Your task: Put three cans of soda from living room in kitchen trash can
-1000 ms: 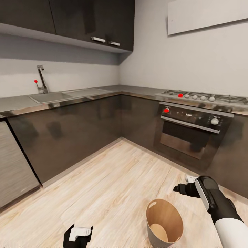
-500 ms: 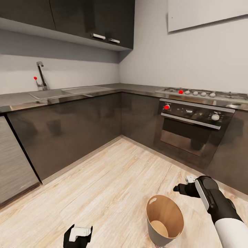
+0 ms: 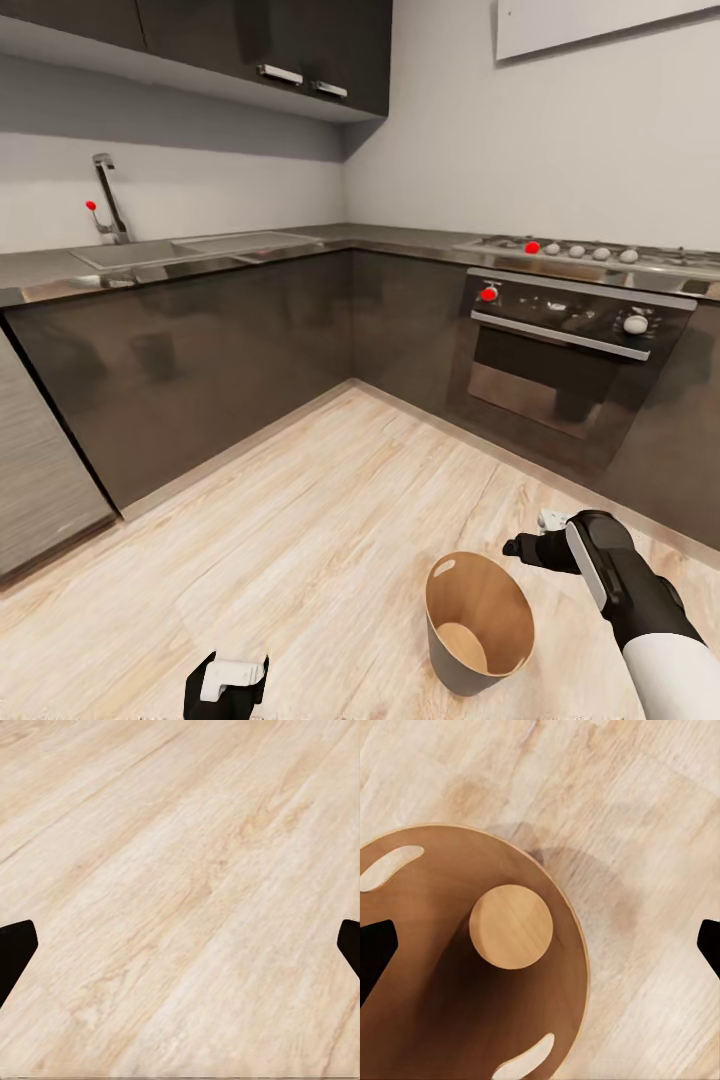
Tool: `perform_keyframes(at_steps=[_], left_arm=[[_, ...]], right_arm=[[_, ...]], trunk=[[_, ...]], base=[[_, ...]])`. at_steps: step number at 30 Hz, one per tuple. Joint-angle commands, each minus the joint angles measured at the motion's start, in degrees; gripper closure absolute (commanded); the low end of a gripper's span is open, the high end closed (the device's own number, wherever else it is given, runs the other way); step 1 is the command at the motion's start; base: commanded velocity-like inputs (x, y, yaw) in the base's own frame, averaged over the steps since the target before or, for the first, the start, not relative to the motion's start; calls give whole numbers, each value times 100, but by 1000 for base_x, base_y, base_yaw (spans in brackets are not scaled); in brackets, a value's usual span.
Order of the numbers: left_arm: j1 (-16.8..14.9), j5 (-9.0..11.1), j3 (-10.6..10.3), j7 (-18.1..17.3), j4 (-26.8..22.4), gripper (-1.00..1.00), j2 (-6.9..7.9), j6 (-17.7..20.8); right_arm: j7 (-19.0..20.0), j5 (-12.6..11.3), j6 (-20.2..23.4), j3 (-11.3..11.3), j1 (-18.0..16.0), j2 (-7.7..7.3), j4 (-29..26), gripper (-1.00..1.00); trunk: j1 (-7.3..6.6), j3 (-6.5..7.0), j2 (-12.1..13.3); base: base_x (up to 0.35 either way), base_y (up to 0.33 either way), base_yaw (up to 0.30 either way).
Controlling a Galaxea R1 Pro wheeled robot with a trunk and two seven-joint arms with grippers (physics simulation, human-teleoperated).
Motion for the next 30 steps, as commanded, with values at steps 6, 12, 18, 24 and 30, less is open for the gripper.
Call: perform_keyframes(at_steps=[6, 12, 18, 24, 30], left_arm=[[1, -1, 0, 0, 4, -100, 0, 0], [-2, 0, -1, 0, 27, -100, 0, 0], [2, 0, -1, 0, 16, -100, 0, 0], [1, 0, -1, 0, 18, -100, 0, 0], [0, -1, -2, 0, 18, -100, 0, 0]], right_arm=[[0, 0, 0, 2, 0, 2, 0, -100], [0, 0, 0, 2, 0, 5, 0, -100], [0, 5, 0, 2, 0, -2, 0, -100], [0, 8, 0, -1, 0, -13, 0, -100], [0, 8, 0, -6, 0, -63, 0, -100]], trunk=[[15, -134, -8], [31, -267, -16], [46, -399, -25], [62, -532, -33], [77, -665, -41]], base=[[0, 0, 0], [0, 0, 0], [0, 0, 0], [0, 0, 0], [0, 0, 0]])
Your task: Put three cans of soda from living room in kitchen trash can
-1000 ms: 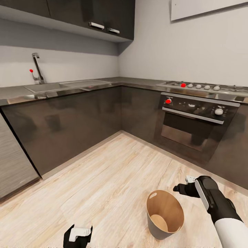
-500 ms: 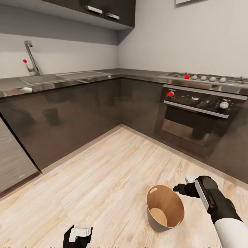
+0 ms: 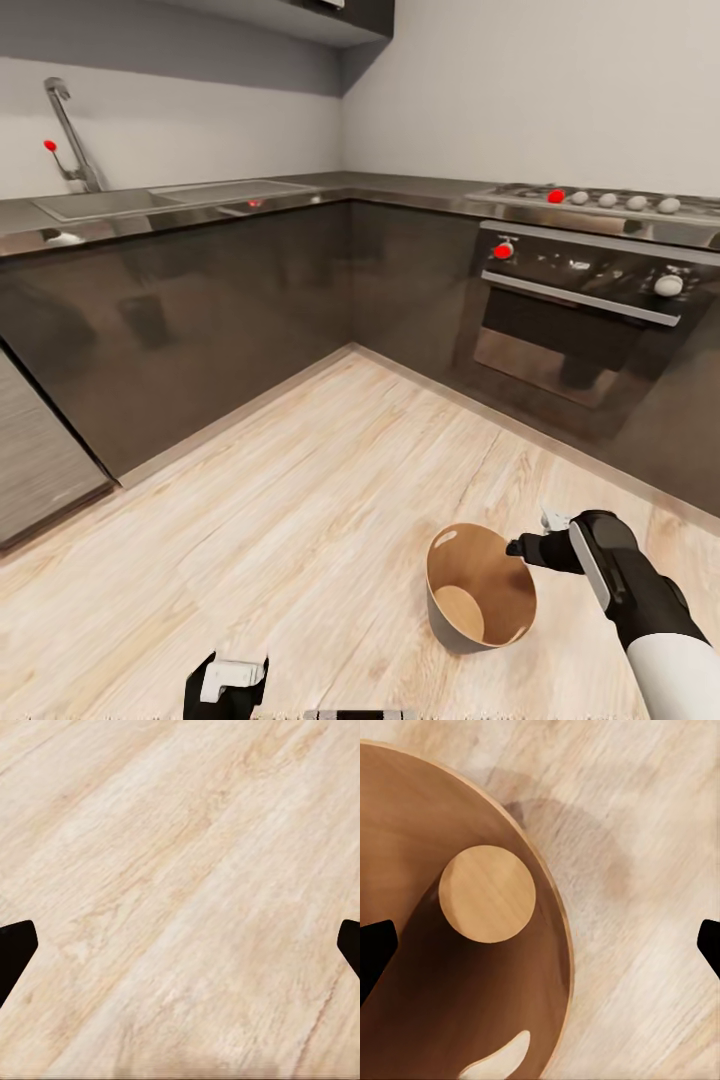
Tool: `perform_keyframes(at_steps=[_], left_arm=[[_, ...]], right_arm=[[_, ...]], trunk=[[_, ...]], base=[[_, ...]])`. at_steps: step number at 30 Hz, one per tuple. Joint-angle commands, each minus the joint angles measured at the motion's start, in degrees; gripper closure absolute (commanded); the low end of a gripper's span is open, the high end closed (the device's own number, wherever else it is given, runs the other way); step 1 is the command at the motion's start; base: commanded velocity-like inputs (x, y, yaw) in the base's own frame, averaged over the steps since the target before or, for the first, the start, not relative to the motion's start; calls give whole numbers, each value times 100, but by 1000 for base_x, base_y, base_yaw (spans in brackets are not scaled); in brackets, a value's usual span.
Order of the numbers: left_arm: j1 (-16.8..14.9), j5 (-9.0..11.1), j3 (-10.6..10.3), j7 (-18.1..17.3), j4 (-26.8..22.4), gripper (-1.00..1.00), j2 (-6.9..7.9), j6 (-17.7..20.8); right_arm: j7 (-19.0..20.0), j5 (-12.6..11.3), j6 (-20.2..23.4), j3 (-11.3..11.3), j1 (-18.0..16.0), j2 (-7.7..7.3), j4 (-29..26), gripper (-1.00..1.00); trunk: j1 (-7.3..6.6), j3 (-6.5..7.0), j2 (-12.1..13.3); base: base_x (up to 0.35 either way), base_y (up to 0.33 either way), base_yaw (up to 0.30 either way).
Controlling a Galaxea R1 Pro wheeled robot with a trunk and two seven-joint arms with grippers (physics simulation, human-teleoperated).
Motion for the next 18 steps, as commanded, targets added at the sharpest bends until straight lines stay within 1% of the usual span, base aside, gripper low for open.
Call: perform_keyframes(at_steps=[1, 7, 18], left_arm=[[-1, 0, 1, 0, 0, -100, 0, 0], [1, 0, -2, 0, 4, -100, 0, 0], [1, 1, 3, 3, 0, -100, 0, 0]], right_arm=[[0, -2, 0, 0, 0, -5, 0, -100], [0, -2, 0, -1, 0, -28, 0, -100], [0, -2, 0, 7, 0, -27, 0, -100]], trunk=[[2, -23, -2], [18, -156, -10], [46, -399, -24]], base=[[0, 0, 0], [0, 0, 0], [0, 0, 0]])
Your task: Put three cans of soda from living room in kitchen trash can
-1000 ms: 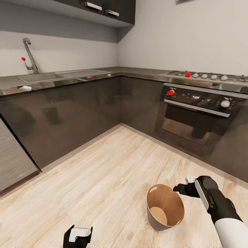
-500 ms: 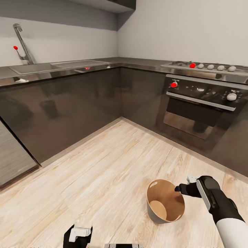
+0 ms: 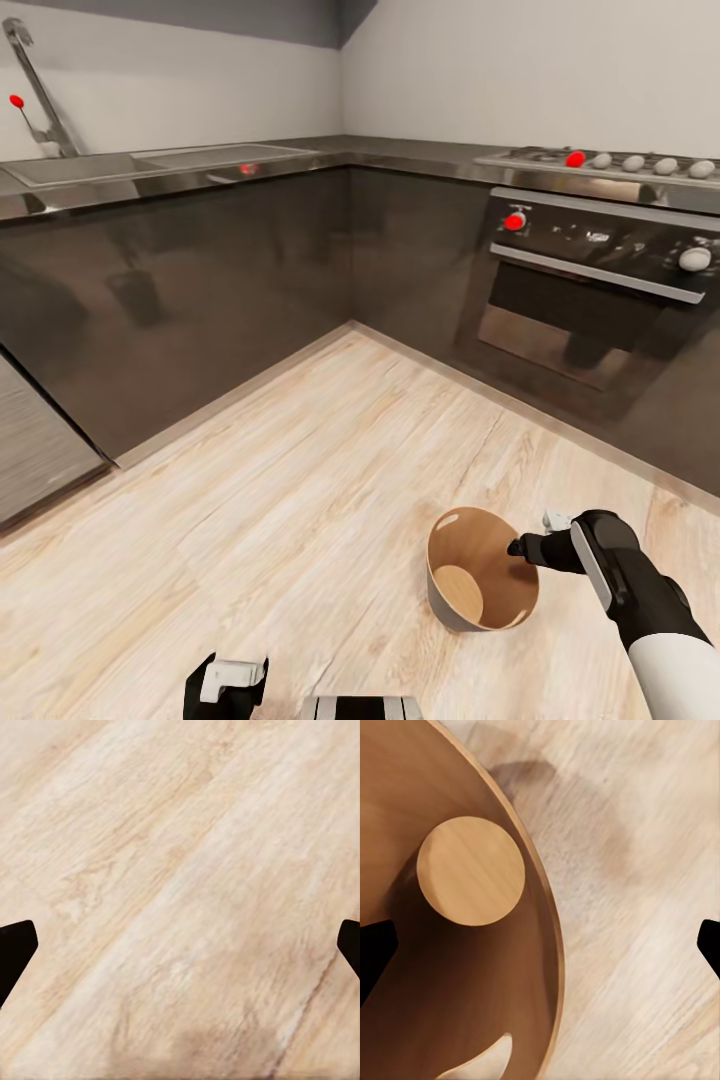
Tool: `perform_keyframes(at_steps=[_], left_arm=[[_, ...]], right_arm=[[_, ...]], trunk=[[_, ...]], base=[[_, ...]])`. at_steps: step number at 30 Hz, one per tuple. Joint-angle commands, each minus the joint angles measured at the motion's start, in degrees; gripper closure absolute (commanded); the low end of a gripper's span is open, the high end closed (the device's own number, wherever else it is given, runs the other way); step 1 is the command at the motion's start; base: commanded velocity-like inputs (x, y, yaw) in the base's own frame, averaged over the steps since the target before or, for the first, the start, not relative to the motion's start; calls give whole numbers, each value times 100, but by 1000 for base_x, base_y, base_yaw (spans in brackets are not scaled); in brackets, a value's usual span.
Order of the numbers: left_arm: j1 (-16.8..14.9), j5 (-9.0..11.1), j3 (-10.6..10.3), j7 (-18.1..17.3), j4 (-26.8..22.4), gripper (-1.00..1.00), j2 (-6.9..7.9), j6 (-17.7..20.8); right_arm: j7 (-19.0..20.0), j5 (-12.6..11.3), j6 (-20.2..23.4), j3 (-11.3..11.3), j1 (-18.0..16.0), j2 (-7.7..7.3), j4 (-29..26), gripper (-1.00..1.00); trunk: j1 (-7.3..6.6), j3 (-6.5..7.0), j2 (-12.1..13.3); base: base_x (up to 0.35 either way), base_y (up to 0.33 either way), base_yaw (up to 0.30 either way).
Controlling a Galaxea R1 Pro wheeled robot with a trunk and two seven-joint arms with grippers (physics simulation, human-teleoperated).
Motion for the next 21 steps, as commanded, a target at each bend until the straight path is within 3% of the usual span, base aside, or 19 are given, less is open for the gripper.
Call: perform_keyframes(at_steps=[1, 16, 21], left_arm=[[-1, 0, 0, 1, 2, -100, 0, 0], [0, -7, -4, 7, 21, -100, 0, 0], [2, -6, -6, 6, 0, -100, 0, -12]], right_arm=[[0, 0, 0, 0, 0, 2, 0, -100], [2, 8, 0, 1, 0, 9, -8, -100], [2, 8, 0, 1, 0, 9, -9, -100]], trunk=[[2, -23, -2], [41, -355, -22], [41, -355, -22]], base=[[0, 0, 0], [0, 0, 0], [0, 0, 0]])
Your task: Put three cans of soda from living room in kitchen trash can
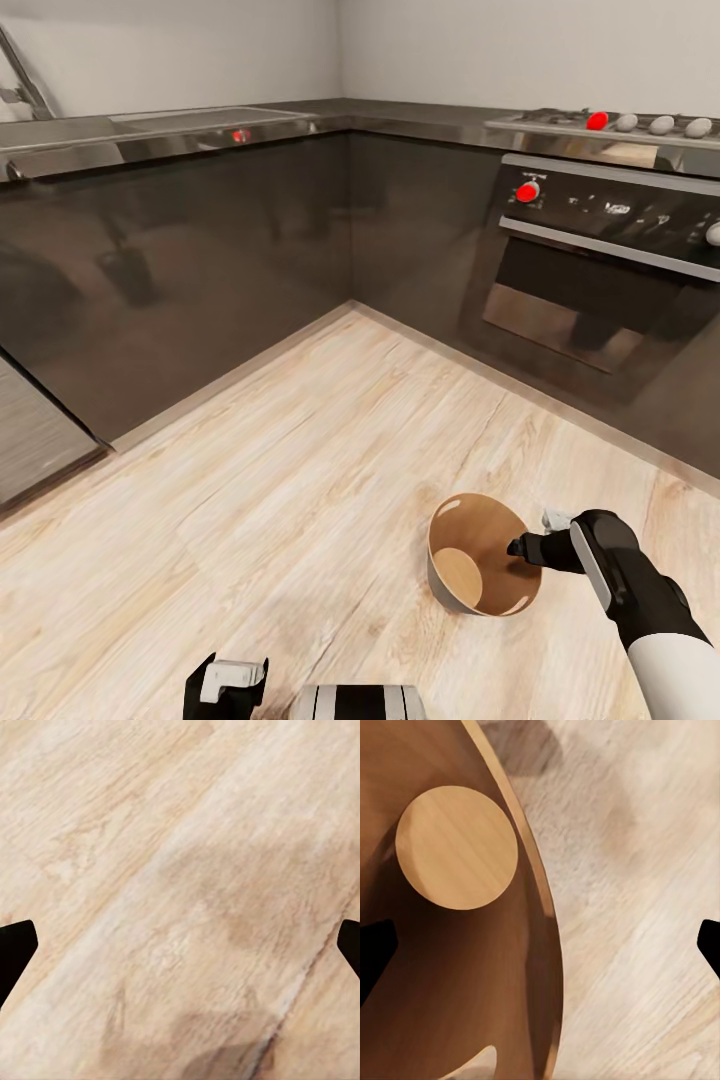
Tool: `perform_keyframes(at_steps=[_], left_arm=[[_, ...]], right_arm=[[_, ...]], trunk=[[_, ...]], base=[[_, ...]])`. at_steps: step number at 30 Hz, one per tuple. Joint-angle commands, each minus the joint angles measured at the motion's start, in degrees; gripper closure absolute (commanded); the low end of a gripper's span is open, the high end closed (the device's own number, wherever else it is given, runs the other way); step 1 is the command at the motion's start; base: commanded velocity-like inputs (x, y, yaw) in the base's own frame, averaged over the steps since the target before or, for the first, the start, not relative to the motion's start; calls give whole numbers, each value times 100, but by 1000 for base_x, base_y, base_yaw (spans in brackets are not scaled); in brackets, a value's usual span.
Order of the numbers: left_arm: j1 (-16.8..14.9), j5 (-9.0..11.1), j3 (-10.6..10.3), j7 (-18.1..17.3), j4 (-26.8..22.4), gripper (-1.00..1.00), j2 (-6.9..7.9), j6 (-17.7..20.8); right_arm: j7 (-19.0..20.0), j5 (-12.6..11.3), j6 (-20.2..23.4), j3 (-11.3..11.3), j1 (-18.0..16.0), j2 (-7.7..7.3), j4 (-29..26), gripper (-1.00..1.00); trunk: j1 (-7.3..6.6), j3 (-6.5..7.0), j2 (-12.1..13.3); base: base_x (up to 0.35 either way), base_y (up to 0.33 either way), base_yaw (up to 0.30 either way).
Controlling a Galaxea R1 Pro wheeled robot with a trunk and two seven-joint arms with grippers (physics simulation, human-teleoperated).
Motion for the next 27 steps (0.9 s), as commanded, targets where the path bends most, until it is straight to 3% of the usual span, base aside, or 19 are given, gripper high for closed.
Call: perform_keyframes(at_steps=[1, 14, 27], left_arm=[[0, 2, 0, 0, -13, -100, 0, -2], [1, -3, -7, -1, -36, -100, 0, 5], [1, -3, -2, 0, -42, -100, 0, 3]], right_arm=[[2, 0, 0, 0, 0, 0, 0, -100], [2, 0, 0, 0, 0, 15, -6, -100], [2, 0, 0, 0, 0, 1, -9, -100]], trunk=[[0, 0, 0], [0, 0, 0], [0, 0, 0]], base=[[0, 0, 0], [126, 0, 0], [17, 0, 0]])
